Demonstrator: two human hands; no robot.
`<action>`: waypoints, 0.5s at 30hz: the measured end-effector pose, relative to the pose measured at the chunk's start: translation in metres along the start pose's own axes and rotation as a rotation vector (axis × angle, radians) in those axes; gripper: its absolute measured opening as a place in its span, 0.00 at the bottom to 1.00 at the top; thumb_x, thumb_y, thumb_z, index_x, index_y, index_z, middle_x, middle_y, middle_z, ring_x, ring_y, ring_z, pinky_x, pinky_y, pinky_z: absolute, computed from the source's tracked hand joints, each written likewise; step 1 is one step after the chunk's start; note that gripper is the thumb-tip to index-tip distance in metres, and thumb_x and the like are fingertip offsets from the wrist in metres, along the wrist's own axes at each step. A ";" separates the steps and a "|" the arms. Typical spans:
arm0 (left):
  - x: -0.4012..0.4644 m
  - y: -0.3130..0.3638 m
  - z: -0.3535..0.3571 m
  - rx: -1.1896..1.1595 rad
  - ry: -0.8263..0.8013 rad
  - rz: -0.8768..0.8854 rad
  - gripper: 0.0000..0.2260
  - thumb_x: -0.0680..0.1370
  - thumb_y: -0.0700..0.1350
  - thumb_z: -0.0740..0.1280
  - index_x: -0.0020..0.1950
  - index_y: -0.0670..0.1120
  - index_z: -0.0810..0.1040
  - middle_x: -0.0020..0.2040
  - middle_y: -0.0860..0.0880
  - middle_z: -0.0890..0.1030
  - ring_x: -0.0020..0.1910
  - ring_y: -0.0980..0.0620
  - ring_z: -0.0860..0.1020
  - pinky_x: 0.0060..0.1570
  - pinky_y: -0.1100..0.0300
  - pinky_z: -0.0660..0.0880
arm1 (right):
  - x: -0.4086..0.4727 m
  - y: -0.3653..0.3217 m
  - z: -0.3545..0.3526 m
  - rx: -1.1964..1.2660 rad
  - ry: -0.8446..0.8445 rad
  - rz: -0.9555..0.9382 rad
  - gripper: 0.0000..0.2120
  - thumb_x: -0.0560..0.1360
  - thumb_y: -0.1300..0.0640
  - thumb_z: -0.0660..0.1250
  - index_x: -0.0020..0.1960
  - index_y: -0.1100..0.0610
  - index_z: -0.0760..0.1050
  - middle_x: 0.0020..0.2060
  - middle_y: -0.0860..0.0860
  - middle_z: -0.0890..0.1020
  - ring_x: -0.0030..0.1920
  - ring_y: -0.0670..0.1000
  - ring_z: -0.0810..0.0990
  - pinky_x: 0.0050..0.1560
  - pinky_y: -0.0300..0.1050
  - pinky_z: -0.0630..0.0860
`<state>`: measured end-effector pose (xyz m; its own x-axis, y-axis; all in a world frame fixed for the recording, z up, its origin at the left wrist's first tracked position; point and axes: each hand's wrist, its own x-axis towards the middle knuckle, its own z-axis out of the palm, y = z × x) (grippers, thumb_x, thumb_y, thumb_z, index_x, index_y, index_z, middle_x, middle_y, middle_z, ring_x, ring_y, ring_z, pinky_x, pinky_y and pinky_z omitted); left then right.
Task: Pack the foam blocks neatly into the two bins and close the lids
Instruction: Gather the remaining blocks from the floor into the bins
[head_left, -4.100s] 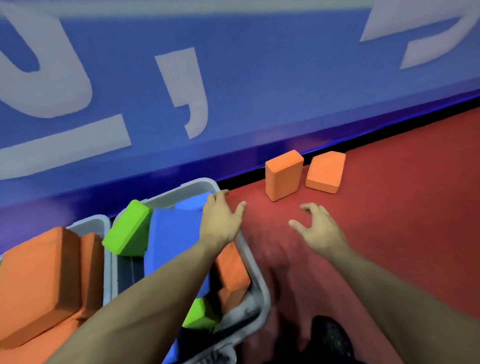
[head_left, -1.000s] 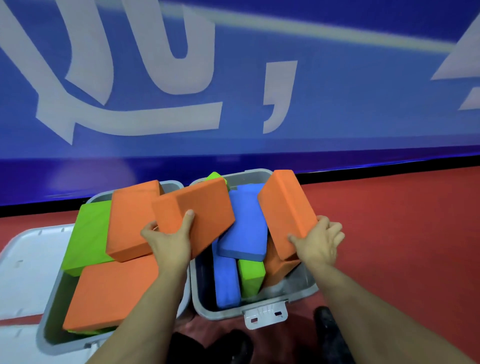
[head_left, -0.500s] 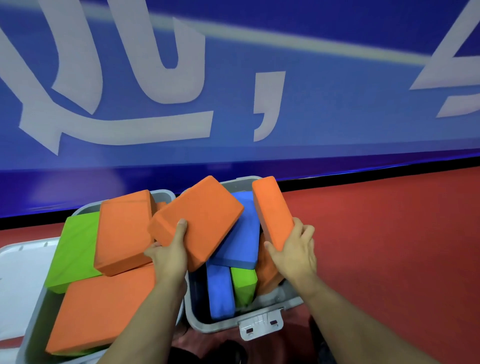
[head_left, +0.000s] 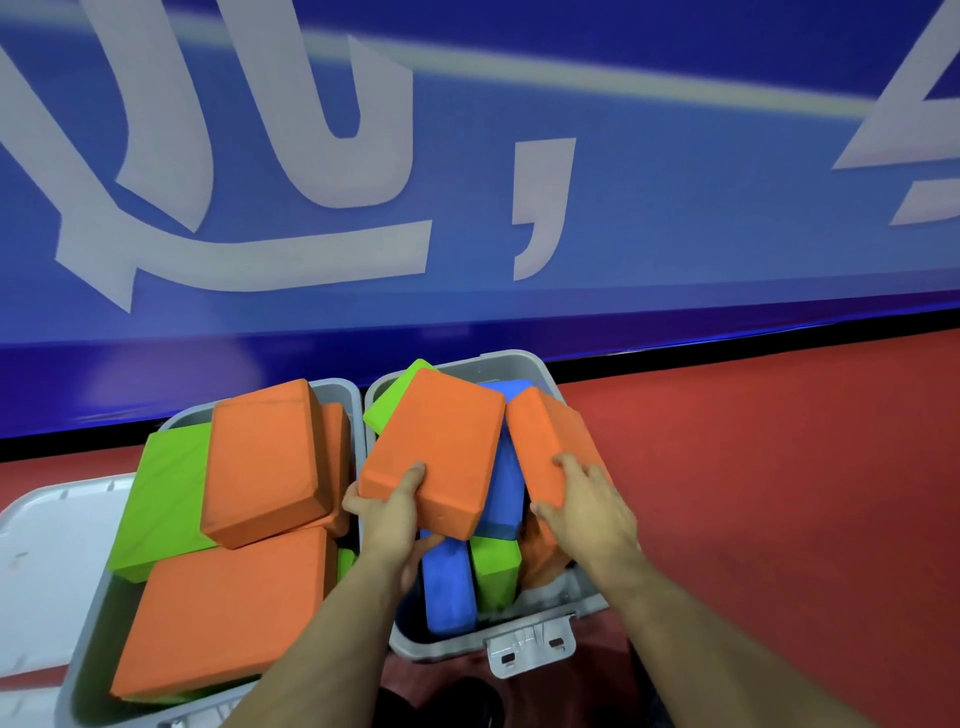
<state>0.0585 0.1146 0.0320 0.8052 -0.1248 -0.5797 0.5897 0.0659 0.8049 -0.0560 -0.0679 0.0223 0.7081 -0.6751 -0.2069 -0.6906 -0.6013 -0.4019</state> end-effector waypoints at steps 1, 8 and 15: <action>0.001 -0.002 0.001 0.029 -0.007 -0.012 0.34 0.78 0.51 0.74 0.73 0.56 0.54 0.62 0.50 0.71 0.60 0.43 0.77 0.54 0.35 0.80 | 0.002 0.001 0.003 0.043 -0.069 -0.009 0.33 0.74 0.41 0.70 0.75 0.44 0.62 0.66 0.51 0.72 0.65 0.56 0.75 0.60 0.53 0.75; 0.010 -0.028 -0.009 0.555 -0.038 -0.120 0.41 0.75 0.54 0.76 0.75 0.37 0.57 0.68 0.37 0.73 0.64 0.36 0.75 0.66 0.40 0.73 | 0.011 0.007 0.002 0.201 -0.202 -0.016 0.30 0.77 0.43 0.69 0.74 0.51 0.67 0.68 0.50 0.72 0.66 0.52 0.75 0.65 0.49 0.73; 0.018 -0.034 -0.017 0.883 -0.086 -0.090 0.45 0.73 0.69 0.70 0.75 0.36 0.66 0.70 0.38 0.75 0.66 0.38 0.76 0.68 0.46 0.72 | 0.009 0.014 -0.006 0.225 -0.306 -0.047 0.32 0.78 0.41 0.67 0.77 0.52 0.64 0.73 0.49 0.70 0.69 0.51 0.72 0.68 0.46 0.69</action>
<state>0.0543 0.1269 -0.0083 0.7298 -0.1687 -0.6625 0.3591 -0.7300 0.5815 -0.0603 -0.0843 0.0200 0.7729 -0.4699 -0.4265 -0.6309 -0.4967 -0.5961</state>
